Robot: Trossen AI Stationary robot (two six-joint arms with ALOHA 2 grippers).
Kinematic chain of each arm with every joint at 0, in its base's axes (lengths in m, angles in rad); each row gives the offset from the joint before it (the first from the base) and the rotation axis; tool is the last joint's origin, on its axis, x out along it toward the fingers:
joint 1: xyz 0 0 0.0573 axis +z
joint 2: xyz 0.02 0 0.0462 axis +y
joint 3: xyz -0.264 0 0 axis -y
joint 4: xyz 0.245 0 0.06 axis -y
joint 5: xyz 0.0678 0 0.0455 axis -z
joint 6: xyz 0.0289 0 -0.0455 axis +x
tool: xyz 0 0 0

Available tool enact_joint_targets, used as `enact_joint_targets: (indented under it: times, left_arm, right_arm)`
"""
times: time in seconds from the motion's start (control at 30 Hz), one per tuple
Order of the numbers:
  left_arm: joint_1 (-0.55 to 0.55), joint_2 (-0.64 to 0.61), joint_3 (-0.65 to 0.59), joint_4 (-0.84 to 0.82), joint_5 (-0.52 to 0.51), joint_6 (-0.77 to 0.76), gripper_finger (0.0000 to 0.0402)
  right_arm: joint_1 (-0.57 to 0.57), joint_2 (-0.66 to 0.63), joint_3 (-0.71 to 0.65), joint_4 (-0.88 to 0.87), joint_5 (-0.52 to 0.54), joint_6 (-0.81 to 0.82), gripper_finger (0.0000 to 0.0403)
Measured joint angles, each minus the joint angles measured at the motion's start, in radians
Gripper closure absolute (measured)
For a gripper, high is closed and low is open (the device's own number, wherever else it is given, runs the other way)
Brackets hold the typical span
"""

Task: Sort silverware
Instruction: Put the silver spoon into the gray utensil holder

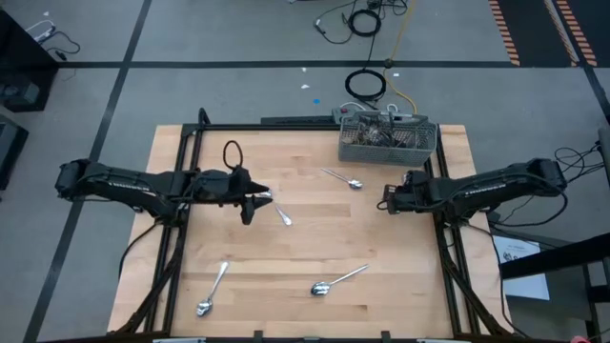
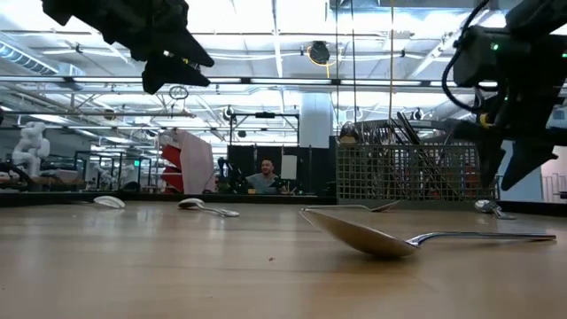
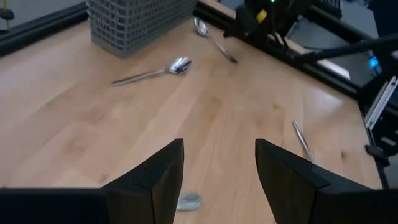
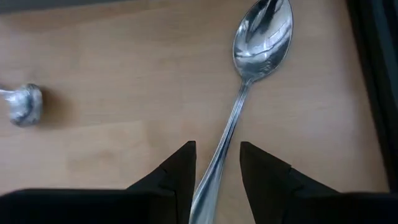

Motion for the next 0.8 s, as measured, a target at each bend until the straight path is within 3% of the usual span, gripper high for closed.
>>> enact_joint_targets:
  times: [0.23, 0.43, 0.57, 0.8]
  left_arm:
    - [-0.005, 0.000, 0.000, 0.016, -0.003, -0.019, 0.0197]
    - [-0.004, 0.000, 0.000, 0.011, -0.014, -0.023, 0.0197]
    - [-0.004, 0.000, 0.000, 0.012, -0.030, -0.022, 0.0197]
    - [-0.004, 0.000, 0.000, 0.010, -0.038, -0.016, 0.0197]
  right_arm:
    - [-0.032, 0.125, -0.048, 0.044, -0.005, -0.009, 0.0313]
    - [-0.028, 0.192, -0.139, 0.247, -0.005, -0.018, 0.0321]
    - [-0.016, 0.207, -0.142, 0.249, 0.009, 0.032, 0.0326]
    - [-0.018, 0.195, -0.109, 0.199, -0.038, -0.021, 0.0396]
